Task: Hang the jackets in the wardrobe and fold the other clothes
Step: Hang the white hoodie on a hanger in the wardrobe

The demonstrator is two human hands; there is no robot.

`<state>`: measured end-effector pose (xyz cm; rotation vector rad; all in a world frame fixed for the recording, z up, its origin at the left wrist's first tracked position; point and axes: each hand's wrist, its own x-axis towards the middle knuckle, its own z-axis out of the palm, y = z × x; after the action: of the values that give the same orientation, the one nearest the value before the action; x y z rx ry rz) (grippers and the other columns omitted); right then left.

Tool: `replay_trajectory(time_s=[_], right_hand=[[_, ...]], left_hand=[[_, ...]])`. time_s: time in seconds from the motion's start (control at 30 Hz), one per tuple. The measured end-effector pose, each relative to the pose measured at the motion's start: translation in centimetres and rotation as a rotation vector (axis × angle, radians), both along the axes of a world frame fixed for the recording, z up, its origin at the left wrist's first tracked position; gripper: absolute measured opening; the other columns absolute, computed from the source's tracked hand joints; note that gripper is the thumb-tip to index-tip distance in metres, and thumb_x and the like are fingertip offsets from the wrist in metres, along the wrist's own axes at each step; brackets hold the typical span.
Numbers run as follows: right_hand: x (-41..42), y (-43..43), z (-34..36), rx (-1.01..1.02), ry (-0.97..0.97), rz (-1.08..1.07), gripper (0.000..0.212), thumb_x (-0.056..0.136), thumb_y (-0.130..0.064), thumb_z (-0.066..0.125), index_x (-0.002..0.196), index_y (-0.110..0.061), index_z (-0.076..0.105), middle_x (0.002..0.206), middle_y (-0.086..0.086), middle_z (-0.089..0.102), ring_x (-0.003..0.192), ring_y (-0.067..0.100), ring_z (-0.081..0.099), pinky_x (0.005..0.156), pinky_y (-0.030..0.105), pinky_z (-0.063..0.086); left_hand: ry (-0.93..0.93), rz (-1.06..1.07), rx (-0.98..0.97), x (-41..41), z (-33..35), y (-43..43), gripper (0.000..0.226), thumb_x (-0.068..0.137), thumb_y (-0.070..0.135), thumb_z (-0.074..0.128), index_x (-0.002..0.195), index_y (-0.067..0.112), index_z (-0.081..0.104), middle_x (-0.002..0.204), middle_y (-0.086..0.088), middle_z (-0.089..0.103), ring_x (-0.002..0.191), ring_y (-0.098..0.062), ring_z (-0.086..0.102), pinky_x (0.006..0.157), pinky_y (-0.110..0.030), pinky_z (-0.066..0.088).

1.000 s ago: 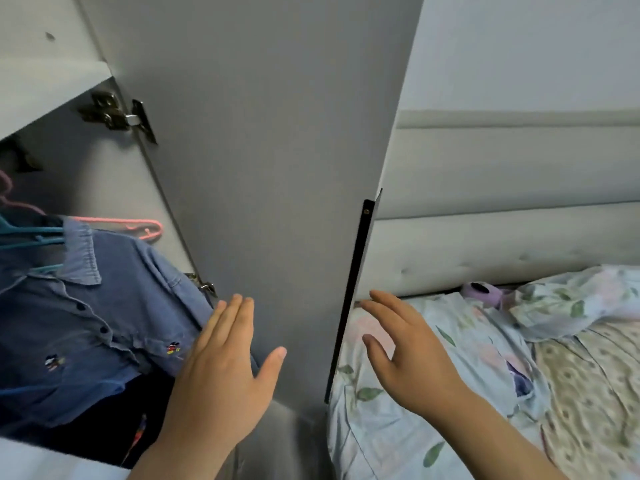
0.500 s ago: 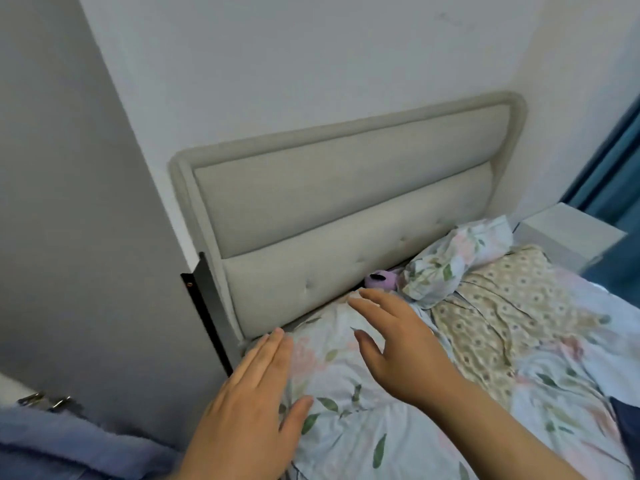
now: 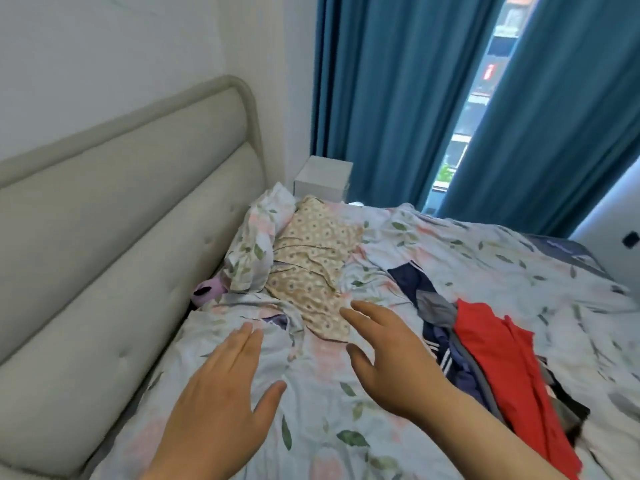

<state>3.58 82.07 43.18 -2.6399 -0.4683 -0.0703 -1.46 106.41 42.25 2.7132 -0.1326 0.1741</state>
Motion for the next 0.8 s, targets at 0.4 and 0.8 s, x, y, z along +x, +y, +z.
replay_trajectory(time_s=[0.4, 0.8], right_hand=[[-8.6, -11.0, 0.2, -0.015, 0.024, -0.441, 0.056, 0.099, -0.037, 0.051, 0.151, -0.034, 0.032, 0.158, -0.015, 0.026, 0.144, 0.005, 0.019, 0.117, 0.023, 0.021], [-16.8, -27.7, -0.6, -0.003, 0.029, -0.772, 0.057, 0.095, -0.033, 0.053, 0.150, -0.033, 0.037, 0.156, -0.014, 0.028, 0.143, 0.003, 0.022, 0.109, 0.007, 0.008]], left_hand=[[0.051, -0.406, 0.013, 4.1, -0.3, -8.8, 0.088, 0.086, 0.076, 0.036, 0.156, 0.032, 0.004, 0.162, 0.019, -0.001, 0.149, -0.002, 0.001, 0.119, -0.023, 0.013], [0.010, -0.657, 0.087, 3.7, 0.8, -28.5, 0.102, 0.070, 0.084, 0.005, 0.156, 0.030, 0.006, 0.162, 0.017, 0.000, 0.150, -0.002, 0.001, 0.118, -0.021, 0.008]])
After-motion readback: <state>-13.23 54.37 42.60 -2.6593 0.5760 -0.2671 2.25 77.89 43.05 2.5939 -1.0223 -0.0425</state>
